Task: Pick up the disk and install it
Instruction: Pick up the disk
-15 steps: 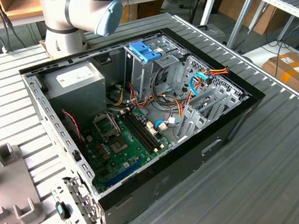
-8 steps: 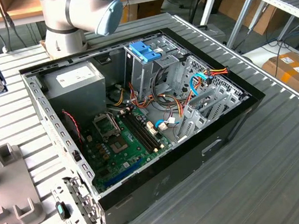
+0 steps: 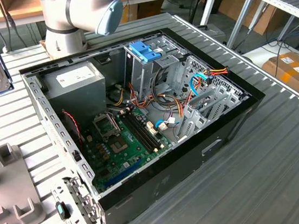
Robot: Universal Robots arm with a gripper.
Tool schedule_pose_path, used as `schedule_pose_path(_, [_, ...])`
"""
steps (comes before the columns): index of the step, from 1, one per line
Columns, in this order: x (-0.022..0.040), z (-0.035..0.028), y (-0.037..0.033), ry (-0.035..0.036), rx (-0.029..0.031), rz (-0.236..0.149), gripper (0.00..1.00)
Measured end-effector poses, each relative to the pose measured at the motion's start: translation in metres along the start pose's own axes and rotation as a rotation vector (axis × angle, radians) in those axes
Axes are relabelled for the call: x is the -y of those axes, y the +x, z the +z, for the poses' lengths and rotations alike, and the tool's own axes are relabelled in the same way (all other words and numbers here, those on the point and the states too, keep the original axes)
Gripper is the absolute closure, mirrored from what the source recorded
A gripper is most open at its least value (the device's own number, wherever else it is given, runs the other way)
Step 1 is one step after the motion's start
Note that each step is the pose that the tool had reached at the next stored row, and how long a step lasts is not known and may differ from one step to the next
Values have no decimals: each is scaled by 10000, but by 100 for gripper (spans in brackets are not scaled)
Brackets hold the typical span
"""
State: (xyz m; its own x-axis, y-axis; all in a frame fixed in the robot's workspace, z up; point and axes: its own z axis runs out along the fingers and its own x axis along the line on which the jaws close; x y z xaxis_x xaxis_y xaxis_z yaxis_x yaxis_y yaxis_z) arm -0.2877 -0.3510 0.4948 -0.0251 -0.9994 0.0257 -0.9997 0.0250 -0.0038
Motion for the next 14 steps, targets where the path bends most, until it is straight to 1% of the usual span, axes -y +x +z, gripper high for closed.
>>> schedule_pose_path(2, [25,0,-3,0,0,0,65])
schedule_pose_path(5, [87,0,-9,0,0,0,65])
schedule_pose_path(11, [164,0,-16,-1,-1,-1,65])
schedule_pose_path(12, [191,0,-19,0,0,0,65])
schedule_pose_path(14, [217,0,-21,0,0,0,65])
